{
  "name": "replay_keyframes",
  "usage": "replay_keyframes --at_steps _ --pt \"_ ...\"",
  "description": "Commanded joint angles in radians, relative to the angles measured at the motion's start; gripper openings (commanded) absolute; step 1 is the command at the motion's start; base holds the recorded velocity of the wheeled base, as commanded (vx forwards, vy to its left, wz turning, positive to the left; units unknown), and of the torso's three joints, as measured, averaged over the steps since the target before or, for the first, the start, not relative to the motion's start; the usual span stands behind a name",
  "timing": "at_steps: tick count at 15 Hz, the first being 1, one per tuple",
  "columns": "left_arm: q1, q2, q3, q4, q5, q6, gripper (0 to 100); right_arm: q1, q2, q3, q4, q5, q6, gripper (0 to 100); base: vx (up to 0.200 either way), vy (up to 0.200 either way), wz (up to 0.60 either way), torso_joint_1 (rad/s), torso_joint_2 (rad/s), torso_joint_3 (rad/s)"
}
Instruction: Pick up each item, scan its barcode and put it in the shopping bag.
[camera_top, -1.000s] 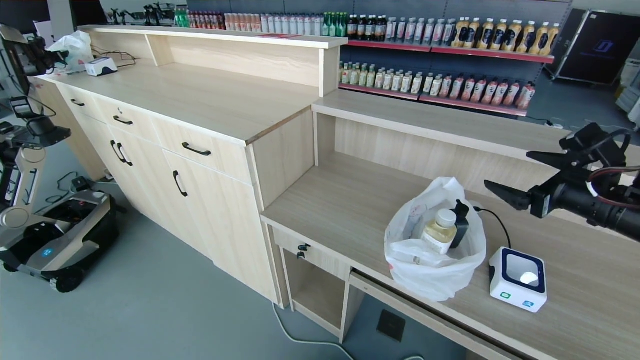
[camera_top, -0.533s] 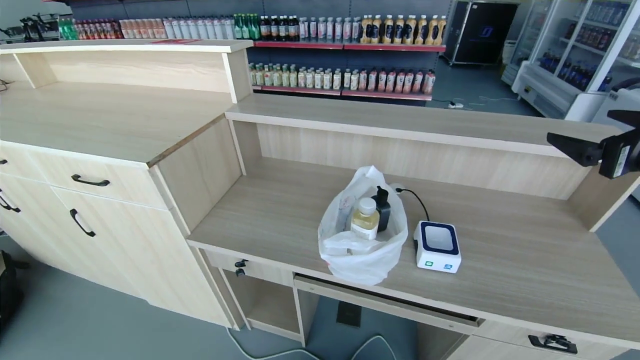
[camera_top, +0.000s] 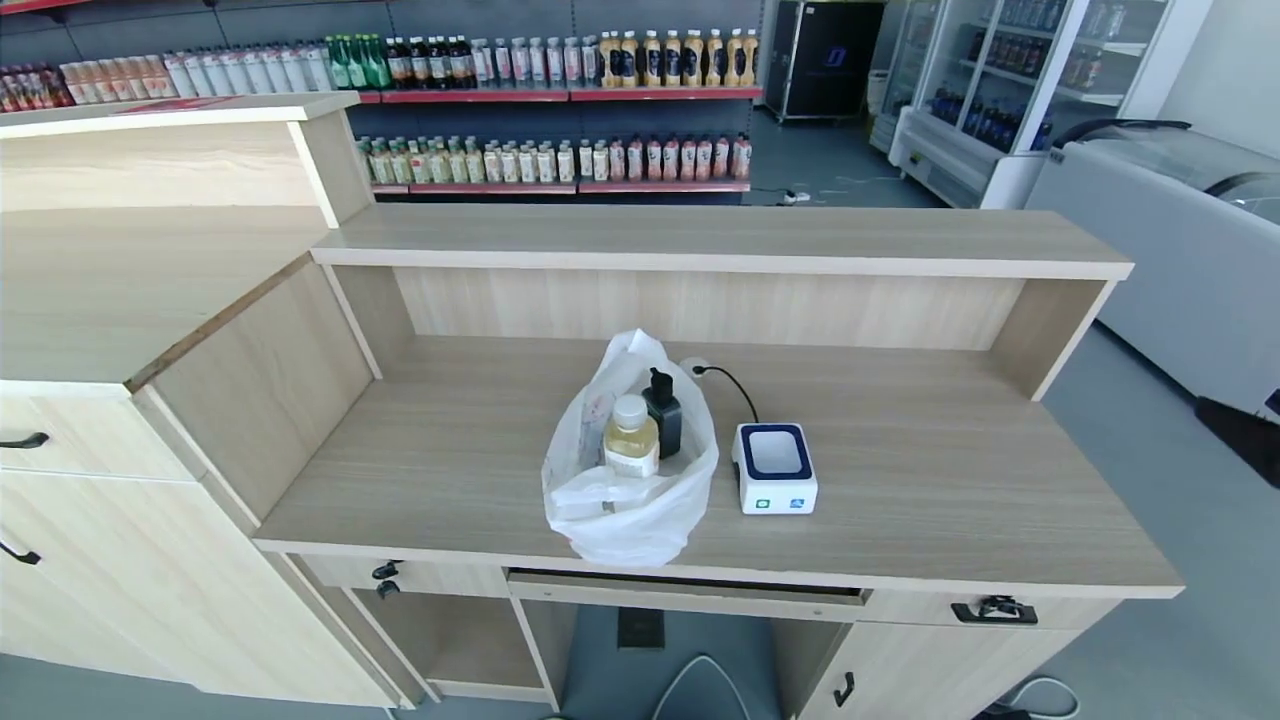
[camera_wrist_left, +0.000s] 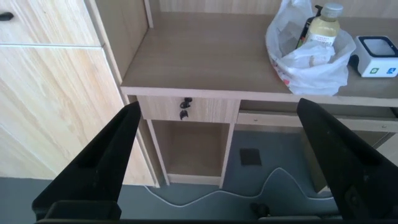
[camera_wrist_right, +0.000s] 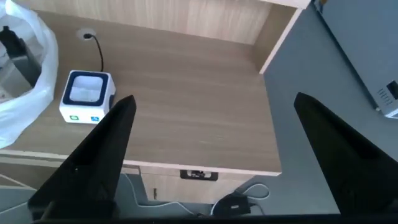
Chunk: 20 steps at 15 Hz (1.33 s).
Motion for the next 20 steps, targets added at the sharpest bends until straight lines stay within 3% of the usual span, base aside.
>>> replay_keyframes --at_steps 1,4,6,9,20 --pt "0.000 0.000 0.000 0.000 -0.001 0.000 100 0.011 -0.306 0.276 -0.001 -0.004 0.109 100 0.000 0.000 0.00 0.000 0.00 0.000" --pt "0.000 0.000 0.000 0.000 -0.001 0.000 100 0.085 -0.589 0.495 0.002 -0.009 0.116 100 0.000 0.000 0.00 0.000 0.00 0.000" --pt "0.000 0.000 0.000 0.000 -0.001 0.000 100 0.143 -0.731 0.495 0.168 -0.005 0.117 100 0.000 0.000 0.00 0.000 0.00 0.000" --pt "0.000 0.000 0.000 0.000 -0.001 0.000 100 0.149 -0.944 0.495 0.364 -0.001 0.143 100 0.000 0.000 0.00 0.000 0.00 0.000" --pt "0.000 0.000 0.000 0.000 -0.001 0.000 100 0.140 -0.967 0.495 0.392 -0.009 0.211 100 0.000 0.000 0.00 0.000 0.00 0.000"
